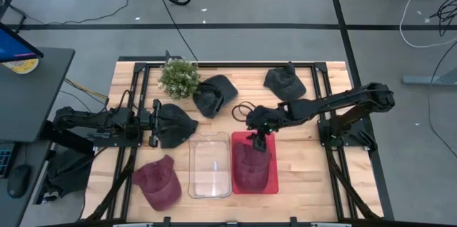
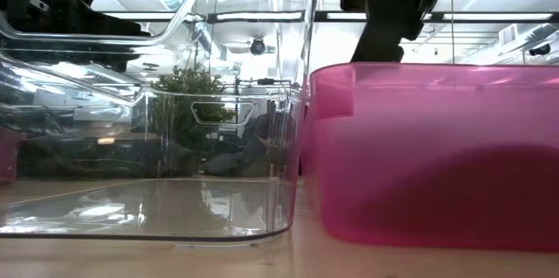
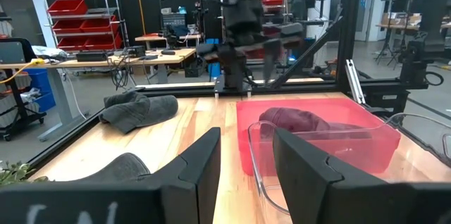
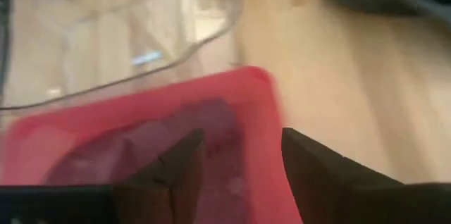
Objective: Pick & Place hat
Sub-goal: Put the top right black cap into the transparent bin
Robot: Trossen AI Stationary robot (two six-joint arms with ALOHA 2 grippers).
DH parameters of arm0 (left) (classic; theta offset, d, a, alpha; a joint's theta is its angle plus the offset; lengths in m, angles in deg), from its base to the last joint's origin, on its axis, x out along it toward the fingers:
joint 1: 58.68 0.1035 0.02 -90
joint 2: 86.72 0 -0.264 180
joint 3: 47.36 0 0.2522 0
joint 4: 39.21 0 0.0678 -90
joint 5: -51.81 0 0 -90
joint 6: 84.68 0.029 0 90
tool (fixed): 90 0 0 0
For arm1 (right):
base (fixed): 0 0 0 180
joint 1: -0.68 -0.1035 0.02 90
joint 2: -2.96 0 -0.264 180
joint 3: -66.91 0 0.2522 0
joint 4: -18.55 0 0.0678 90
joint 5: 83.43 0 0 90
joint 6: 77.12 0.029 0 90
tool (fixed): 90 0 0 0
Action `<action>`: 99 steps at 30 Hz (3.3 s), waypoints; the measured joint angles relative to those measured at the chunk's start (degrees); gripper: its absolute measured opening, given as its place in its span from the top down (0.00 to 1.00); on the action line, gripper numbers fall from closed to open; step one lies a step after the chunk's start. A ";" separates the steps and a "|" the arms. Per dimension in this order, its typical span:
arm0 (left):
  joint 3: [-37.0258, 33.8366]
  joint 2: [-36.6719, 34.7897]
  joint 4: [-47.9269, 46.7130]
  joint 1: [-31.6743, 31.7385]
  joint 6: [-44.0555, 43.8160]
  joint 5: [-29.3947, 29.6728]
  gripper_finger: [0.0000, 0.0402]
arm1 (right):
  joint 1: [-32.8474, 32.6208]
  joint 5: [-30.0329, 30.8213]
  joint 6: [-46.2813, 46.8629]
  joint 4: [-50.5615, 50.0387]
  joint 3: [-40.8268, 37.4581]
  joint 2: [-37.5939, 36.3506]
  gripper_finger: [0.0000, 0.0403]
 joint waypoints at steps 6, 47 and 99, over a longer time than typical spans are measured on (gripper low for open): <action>0.02 0.00 0.02 0.00 0.00 0.00 0.66 | 7.37 0.61 -3.74 -11.42 -0.02 -6.12 0.57; -0.01 0.00 0.02 -0.02 0.00 0.00 0.66 | 51.24 0.93 -34.14 -17.22 -0.02 12.02 0.92; 0.00 0.00 0.02 -0.01 0.00 0.00 0.66 | -10.98 7.17 24.29 40.45 0.00 2.56 1.00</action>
